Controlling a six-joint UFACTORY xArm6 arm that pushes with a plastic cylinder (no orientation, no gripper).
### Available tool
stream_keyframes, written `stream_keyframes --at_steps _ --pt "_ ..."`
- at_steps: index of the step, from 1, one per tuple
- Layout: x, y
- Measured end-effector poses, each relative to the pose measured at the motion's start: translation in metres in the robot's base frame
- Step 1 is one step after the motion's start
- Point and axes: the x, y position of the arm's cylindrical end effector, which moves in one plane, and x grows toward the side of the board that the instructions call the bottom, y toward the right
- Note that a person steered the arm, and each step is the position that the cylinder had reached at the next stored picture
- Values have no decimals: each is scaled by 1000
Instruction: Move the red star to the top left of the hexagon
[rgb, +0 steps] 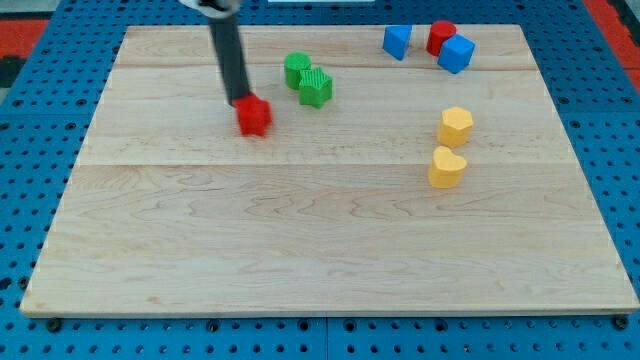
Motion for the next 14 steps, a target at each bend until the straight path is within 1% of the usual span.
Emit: stream_keyframes --at_steps 1,2,3,4,5,6,7,8,9,10,11,12,13,14 --pt "35 21" --pt "63 -14" --pt "109 -2" --pt "85 40" --pt "80 43" --pt "90 42" --pt "87 20" --pt "84 50" --pt "93 45" --pt "82 -1" --pt "48 42" --pt "10 116" --pt "-15 154" --pt "-49 196"
